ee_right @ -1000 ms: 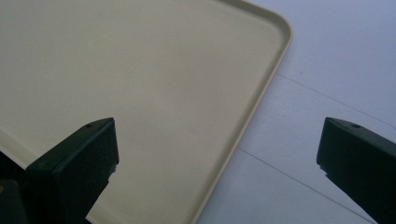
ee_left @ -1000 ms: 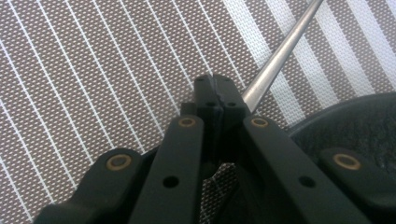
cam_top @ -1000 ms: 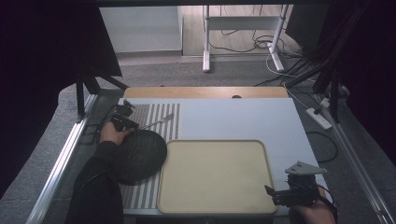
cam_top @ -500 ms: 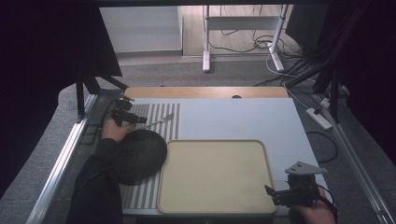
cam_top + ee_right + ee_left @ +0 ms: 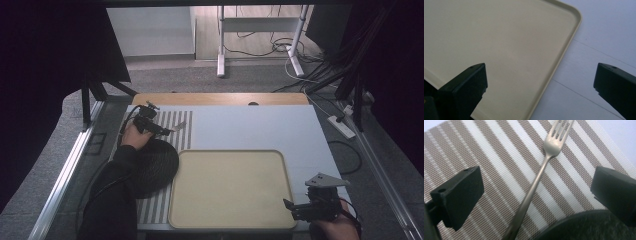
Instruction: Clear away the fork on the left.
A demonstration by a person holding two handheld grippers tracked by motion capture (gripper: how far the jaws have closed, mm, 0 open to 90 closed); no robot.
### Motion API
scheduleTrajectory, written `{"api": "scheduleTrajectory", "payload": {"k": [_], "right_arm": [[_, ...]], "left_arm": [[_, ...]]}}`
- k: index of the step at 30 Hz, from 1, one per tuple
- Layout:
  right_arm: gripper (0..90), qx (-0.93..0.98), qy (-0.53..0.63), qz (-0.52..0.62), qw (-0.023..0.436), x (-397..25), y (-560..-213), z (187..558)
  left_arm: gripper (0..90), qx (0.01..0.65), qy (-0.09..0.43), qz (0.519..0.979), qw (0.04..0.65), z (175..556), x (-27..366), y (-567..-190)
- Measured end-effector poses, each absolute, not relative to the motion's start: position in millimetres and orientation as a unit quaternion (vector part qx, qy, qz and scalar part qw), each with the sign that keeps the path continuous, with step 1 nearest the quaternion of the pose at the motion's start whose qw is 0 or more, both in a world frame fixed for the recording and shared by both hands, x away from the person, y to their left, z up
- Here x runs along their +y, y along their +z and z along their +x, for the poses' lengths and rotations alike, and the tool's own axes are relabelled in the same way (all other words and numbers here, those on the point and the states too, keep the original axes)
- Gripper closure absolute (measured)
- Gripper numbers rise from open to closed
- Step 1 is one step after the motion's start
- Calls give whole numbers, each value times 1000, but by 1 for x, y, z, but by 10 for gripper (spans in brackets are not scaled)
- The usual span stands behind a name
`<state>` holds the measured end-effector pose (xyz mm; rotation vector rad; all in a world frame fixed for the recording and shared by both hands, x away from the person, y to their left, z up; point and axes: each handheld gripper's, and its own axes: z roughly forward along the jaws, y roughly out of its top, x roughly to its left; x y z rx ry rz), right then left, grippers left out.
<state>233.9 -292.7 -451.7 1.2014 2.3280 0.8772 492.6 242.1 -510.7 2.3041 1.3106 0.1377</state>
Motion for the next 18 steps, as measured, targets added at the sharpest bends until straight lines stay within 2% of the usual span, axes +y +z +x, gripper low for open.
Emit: {"api": "scheduleTrajectory", "payload": {"k": [11,18], "right_arm": [[0,831,308,423,188,-292,-452,234],[0,833,309,420,188,-291,-452,233]], "left_arm": [[0,469,66,863,177,500,221,-531],[2,465,61,866,172,502,220,-529]]}}
